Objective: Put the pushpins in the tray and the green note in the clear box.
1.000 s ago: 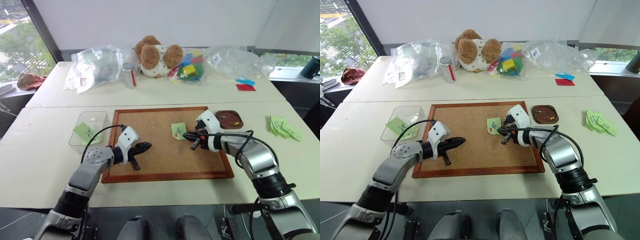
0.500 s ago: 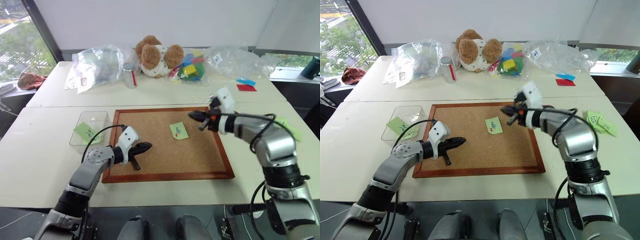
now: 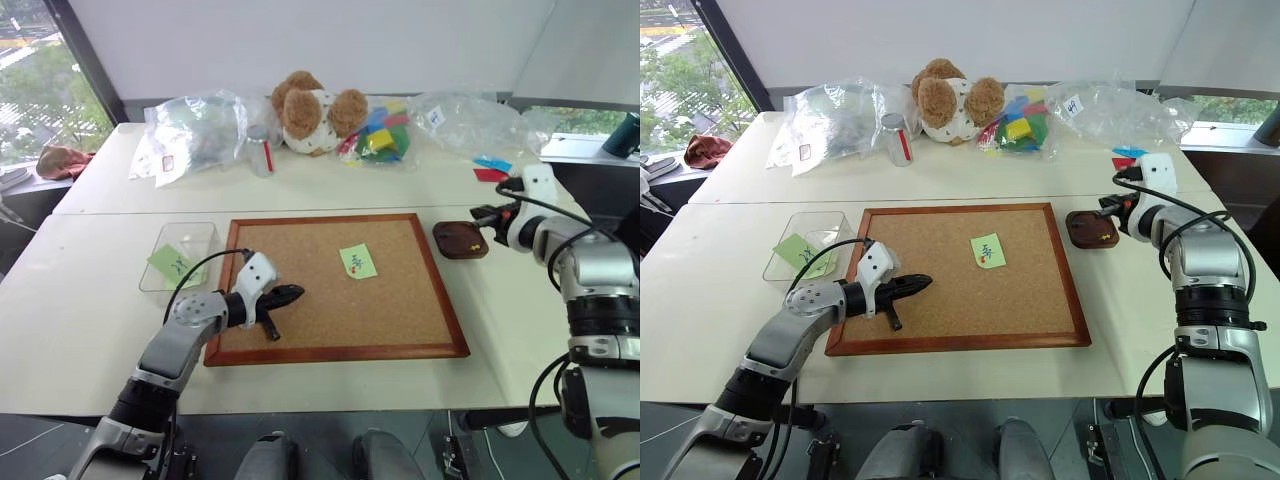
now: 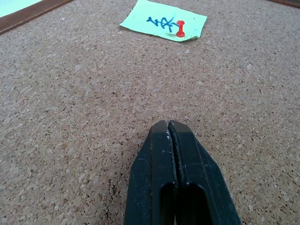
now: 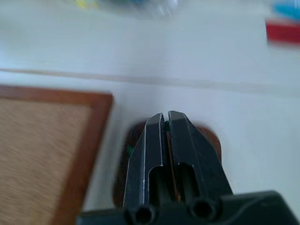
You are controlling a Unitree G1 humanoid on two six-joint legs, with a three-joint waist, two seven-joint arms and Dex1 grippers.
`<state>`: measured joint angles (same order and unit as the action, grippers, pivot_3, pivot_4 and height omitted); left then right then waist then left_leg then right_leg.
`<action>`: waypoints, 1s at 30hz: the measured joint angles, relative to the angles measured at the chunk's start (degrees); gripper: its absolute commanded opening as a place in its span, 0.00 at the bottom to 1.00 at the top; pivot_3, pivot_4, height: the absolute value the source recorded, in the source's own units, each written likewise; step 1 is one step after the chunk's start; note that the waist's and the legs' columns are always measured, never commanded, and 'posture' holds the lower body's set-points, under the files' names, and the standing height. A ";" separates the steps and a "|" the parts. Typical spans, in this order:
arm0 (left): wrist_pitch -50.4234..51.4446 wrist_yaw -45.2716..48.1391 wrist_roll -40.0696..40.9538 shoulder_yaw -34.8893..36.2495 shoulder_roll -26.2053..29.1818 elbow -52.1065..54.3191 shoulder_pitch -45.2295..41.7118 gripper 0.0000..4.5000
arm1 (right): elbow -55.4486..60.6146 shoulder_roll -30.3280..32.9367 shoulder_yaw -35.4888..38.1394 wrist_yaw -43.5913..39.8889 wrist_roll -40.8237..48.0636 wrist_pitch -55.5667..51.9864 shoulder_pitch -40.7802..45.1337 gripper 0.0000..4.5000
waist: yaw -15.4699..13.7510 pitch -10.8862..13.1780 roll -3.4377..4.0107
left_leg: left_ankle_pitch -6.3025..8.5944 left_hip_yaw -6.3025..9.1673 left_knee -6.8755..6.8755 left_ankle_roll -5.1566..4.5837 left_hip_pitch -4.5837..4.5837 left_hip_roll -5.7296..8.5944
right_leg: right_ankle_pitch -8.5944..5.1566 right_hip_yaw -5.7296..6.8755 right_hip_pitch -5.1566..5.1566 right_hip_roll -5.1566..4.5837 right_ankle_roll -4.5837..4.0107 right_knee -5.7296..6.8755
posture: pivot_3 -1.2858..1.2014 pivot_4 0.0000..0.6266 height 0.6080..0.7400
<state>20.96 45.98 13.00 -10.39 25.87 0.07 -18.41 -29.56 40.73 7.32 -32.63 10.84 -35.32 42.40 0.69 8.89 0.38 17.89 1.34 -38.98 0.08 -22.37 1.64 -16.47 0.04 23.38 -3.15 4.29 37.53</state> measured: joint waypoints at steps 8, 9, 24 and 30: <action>0.02 -0.21 0.00 -0.02 -0.01 0.10 -0.02 0.00 | -8.69 -1.51 -0.37 -0.95 -1.48 3.79 1.57 0.20 | 0.01 0.00 0.00 | 0.00 0.00 0.00 0.00 0.01 0.00 | 0.00 0.00 -0.01 0.00 0.00 0.00 | 0.52 0.24 1.00; 0.02 -0.23 0.00 -0.04 -0.02 0.10 -0.03 0.00 | -9.26 -1.62 -0.41 -0.96 -1.60 3.92 1.61 0.30 | 0.01 0.00 0.00 | 0.00 0.00 0.00 0.00 0.01 0.00 | 0.00 0.00 -0.01 0.00 0.00 0.00 | 0.52 0.24 1.00; 0.07 -0.81 0.00 0.03 -0.03 0.77 0.42 0.00 | -1.31 -2.03 -0.33 -3.88 -0.40 0.20 0.65 0.99 | -0.03 0.00 0.02 | 0.00 0.01 0.01 0.00 0.00 0.00 | 0.00 0.00 0.00 0.00 0.00 0.00 | 0.52 0.24 1.00; 0.08 -0.87 0.00 0.00 -0.04 0.75 0.40 0.00 | 20.46 -0.98 -3.29 -11.28 3.77 -5.02 -2.77 0.99 | -0.06 -0.01 0.03 | 0.01 0.04 0.02 -0.01 0.02 0.00 | 0.00 0.00 -0.02 0.00 0.00 0.00 | 0.52 0.24 1.00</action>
<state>21.04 45.11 13.00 -10.39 25.83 0.83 -18.01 -9.09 39.75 4.03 -43.91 14.61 -40.34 39.63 0.63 8.88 0.41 17.90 1.38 -38.97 0.07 -22.35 1.64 -16.47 0.04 23.37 -3.14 4.29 37.53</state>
